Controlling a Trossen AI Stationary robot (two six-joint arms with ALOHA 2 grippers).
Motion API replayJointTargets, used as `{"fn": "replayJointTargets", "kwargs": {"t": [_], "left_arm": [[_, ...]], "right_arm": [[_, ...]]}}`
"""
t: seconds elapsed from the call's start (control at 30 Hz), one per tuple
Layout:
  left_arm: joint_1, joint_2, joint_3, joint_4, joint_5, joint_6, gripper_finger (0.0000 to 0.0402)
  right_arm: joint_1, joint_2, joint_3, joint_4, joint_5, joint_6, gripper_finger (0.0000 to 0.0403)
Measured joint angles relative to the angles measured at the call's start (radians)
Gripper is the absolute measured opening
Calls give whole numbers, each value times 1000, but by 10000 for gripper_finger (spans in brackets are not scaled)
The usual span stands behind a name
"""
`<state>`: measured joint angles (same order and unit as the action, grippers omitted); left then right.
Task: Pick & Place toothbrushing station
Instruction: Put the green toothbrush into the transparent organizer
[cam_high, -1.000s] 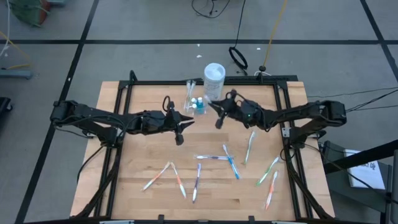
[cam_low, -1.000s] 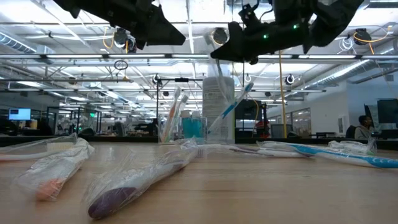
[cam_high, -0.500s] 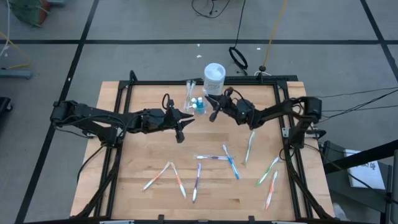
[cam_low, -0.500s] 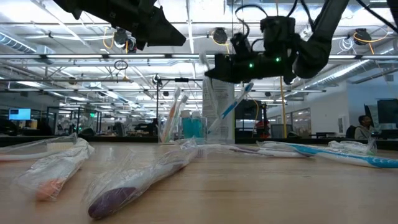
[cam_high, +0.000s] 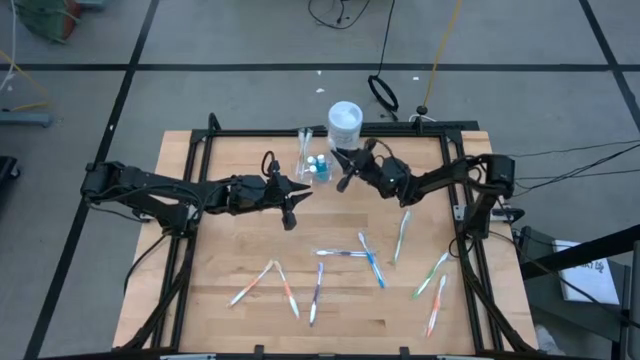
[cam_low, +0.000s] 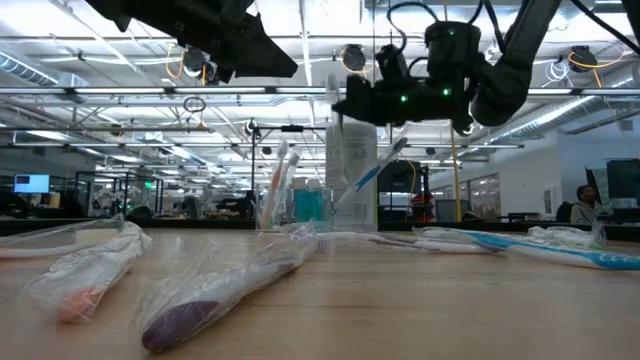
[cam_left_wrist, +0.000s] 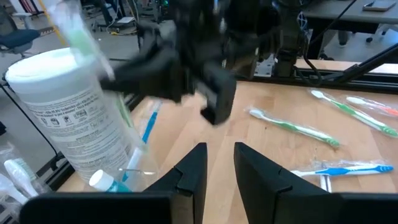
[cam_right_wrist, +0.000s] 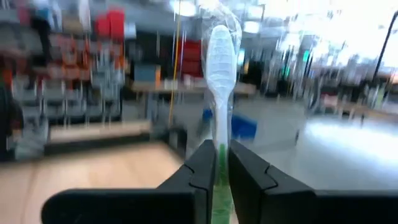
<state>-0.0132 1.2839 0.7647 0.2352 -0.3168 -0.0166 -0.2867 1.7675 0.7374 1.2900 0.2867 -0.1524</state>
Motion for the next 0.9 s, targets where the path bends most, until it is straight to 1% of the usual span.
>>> {"fn": "replayJointTargets", "kwargs": {"t": [0.1,0.17,0.23,0.47,0.57,0.73,0.9], "left_arm": [[0,0,0,0,0,0,88],[0,0,0,0,0,0,88],[0,0,0,0,0,0,88],[0,0,0,0,0,-17,88],[0,0,0,0,0,-18,88],[0,0,0,0,0,-18,88],[0,0,0,0,0,-18,88]], "right_arm": [[0,-5,0,17,0,-52,28],[-2,-5,0,-5,-2,-103,28],[-6,-6,0,-45,-2,-118,28],[-29,-5,0,-229,-1,-74,30],[-45,-5,0,-288,-1,-9,30],[-74,-6,0,-331,-2,104,31],[-85,-6,0,-324,-1,130,39]]}}
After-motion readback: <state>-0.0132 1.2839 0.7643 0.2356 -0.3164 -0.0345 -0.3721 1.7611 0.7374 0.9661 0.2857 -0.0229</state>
